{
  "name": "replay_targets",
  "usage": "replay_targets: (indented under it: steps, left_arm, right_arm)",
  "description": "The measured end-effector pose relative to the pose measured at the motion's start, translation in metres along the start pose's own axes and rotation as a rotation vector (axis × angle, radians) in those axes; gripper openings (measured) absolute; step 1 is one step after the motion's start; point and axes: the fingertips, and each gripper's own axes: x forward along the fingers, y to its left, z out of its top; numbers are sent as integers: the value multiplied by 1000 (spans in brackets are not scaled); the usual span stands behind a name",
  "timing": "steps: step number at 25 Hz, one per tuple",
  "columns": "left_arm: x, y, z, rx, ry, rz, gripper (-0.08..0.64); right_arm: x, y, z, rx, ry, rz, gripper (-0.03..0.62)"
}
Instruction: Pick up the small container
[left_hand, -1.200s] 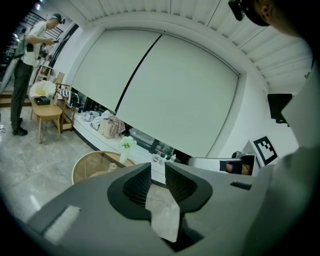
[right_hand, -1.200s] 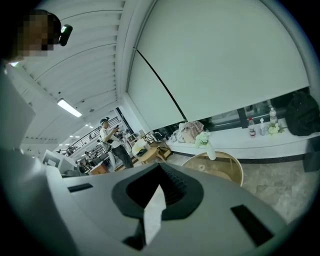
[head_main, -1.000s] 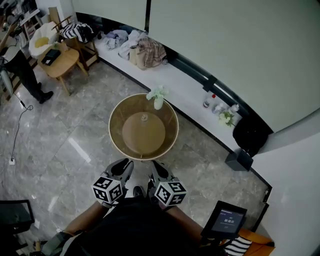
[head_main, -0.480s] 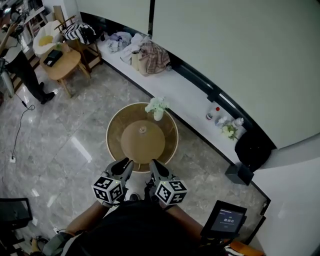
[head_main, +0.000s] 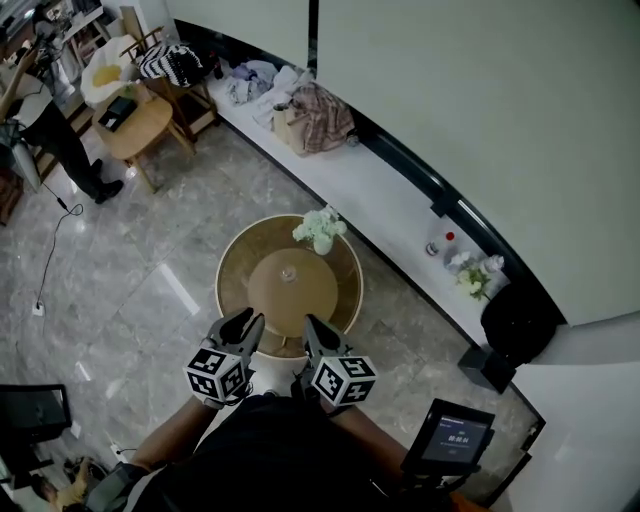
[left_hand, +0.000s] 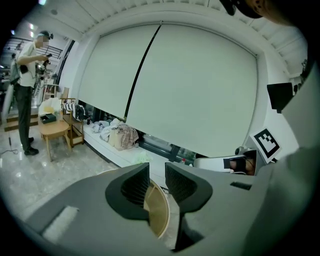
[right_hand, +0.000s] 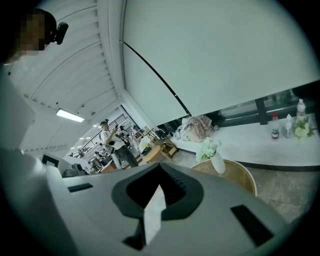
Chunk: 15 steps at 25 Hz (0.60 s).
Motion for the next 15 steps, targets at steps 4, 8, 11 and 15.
replay_targets:
  steps: [4,8,11,15]
  left_arm:
    - [38,16,16,28,23,61,86]
    - [61,22,19,70,30,92,86]
    - [74,28,15,118,47,101,87]
    - [95,51,10,209,73,102,89]
  right_arm:
    - [21,-36,18,38,16,8,6]
    - [36,-66,26,62,22,-9,6]
    - [47,-85,29,73,24,-33,6]
    - [64,-102,32,56,35,-62,6]
